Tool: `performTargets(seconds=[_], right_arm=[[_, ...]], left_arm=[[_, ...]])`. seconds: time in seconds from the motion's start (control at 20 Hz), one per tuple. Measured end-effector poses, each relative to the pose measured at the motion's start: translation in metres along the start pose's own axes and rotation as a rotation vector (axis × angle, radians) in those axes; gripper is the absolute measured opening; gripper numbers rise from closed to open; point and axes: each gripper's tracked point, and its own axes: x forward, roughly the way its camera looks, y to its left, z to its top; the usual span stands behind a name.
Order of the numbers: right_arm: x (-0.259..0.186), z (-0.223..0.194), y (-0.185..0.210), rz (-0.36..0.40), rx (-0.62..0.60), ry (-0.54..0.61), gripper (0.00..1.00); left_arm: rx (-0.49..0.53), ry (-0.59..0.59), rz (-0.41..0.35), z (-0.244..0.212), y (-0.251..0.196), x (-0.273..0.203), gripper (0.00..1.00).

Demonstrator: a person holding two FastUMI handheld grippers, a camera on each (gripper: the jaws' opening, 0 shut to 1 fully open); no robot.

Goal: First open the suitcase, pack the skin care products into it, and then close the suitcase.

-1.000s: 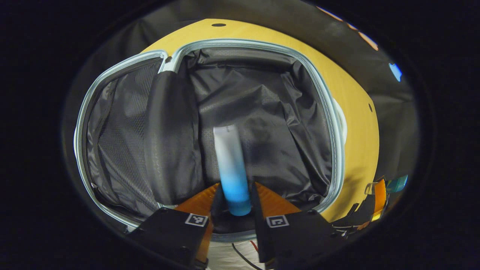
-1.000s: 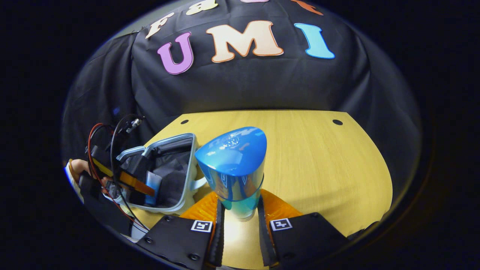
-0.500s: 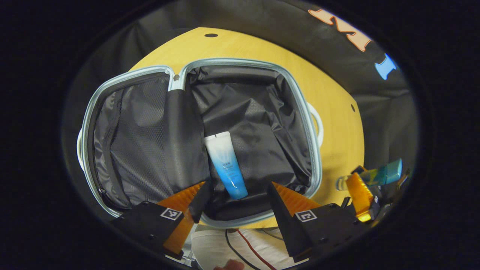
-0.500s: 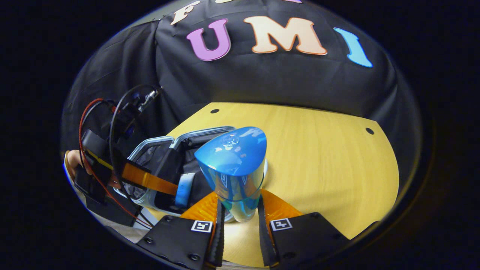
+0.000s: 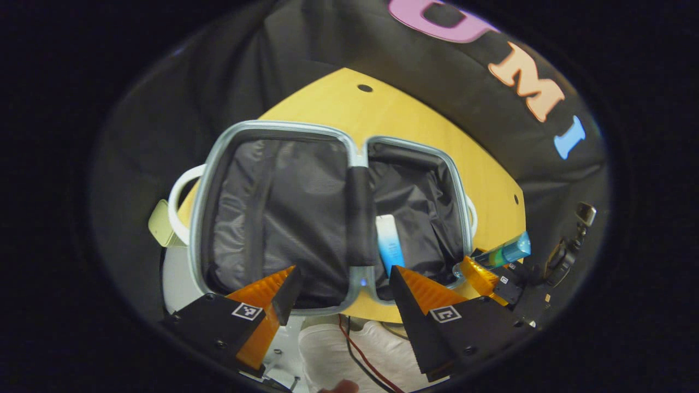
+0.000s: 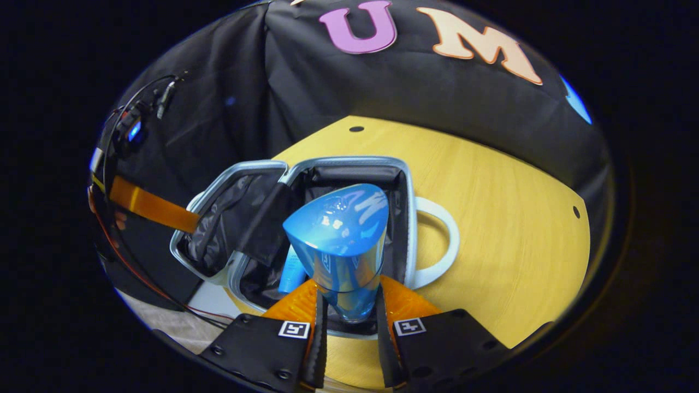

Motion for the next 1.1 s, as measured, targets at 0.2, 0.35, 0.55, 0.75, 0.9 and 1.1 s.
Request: performTargets(seconds=[0.2,0.35,0.55,0.75,0.9,1.1], right_arm=[[0.023,-0.017,0.007,0.002,-0.051,0.097,0.39],[0.035,-0.034,0.008,-0.008,-0.067,0.165,0.41],[0.048,-0.045,0.007,-0.032,-0.071,0.220,0.39],[0.058,-0.039,0.005,-0.052,-0.014,0.221,0.41],[0.058,-0.031,0.003,-0.057,0.008,0.193,0.47],[0.048,-0.013,0.005,-0.035,0.027,0.116,0.70]], left_arm=[[-0.101,-0.047,0.062,0.004,0.047,-0.010,0.95],[-0.164,-0.064,0.078,0.006,0.069,-0.015,0.95],[-0.222,-0.077,0.107,0.006,0.096,-0.019,0.95],[-0.237,-0.065,0.135,0.006,0.125,-0.016,0.95],[-0.260,-0.071,0.162,0.013,0.150,-0.016,0.95],[-0.311,-0.094,0.203,0.023,0.190,-0.016,1.00]])
